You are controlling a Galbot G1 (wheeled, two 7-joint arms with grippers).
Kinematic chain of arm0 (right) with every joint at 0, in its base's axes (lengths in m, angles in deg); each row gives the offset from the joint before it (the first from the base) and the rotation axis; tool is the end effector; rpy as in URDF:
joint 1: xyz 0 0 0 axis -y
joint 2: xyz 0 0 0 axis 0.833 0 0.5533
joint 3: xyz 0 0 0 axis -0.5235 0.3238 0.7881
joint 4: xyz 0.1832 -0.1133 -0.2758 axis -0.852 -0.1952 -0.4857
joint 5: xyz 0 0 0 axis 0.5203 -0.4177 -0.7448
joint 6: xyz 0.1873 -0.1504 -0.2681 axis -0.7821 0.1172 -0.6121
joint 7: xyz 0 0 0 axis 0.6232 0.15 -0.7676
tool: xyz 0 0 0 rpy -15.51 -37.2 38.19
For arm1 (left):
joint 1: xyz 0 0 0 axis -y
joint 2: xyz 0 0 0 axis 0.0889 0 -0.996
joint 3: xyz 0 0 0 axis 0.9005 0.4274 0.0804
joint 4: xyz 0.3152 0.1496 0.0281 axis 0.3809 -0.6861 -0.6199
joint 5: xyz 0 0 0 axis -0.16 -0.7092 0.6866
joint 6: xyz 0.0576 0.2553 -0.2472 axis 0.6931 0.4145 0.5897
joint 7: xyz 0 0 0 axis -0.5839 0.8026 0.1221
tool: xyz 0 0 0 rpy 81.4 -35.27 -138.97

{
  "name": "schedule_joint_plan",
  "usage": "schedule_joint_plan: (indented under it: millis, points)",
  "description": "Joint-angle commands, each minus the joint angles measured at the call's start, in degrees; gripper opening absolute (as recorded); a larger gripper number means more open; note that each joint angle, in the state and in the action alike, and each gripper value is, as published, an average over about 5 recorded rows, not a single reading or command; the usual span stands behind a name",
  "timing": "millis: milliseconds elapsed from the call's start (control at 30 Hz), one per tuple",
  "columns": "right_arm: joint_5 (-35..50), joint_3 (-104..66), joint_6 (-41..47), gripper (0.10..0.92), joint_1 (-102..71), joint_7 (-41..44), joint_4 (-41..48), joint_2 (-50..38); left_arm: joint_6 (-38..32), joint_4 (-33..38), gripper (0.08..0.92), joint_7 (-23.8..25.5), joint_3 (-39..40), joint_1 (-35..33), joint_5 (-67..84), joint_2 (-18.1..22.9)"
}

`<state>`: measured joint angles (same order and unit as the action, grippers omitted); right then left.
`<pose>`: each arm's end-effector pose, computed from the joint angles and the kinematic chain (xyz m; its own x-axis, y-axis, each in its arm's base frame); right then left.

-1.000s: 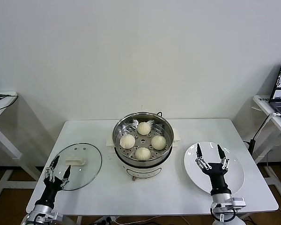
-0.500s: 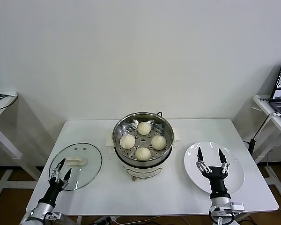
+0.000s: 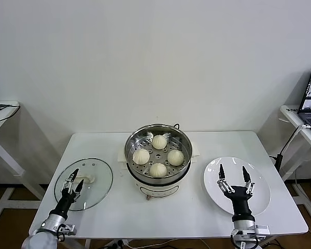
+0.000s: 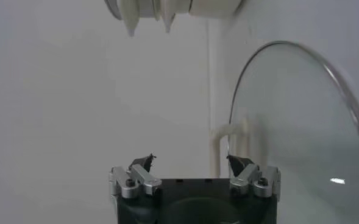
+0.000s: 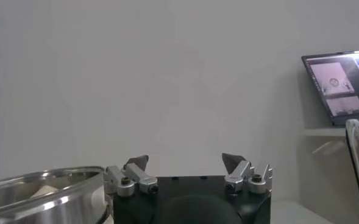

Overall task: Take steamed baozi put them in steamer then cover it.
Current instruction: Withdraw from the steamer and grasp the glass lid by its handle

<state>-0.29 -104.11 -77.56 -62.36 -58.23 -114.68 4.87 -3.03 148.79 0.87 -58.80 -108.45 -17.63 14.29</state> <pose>0.1908 -0.0695 -0.3604 -0.9802 0.0803 -0.1809 0.0593 0.9912 0.1185 0.2435 0.1856 -0.4405 -0.9903 0.1314 0.0462 0.0432 -0.0251 0.9987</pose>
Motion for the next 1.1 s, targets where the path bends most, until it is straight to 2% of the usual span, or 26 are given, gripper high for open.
schedule_joint_plan:
  millis: [33,733,867,1100]
  points:
    - [-0.21,-0.09,-0.31,0.823,-0.29,0.0,0.12,0.18,0.63,-4.76,0.823,-0.72,0.27,4.67,-2.67,-0.1]
    - [-1.48,0.21,-1.24,0.823,-0.61,0.25,1.18,0.63,1.51,-9.29,0.82,-1.9,0.76,8.62,-4.13,0.4]
    - [-1.75,0.32,-1.36,0.823,-0.69,0.27,1.33,0.65,1.77,-9.52,0.739,-2.28,0.95,8.61,-4.36,0.44]
    - [-1.92,0.7,-1.51,0.823,-0.59,0.35,1.45,0.81,2.18,-9.41,0.515,-2.72,0.85,8.53,-4.97,0.71]
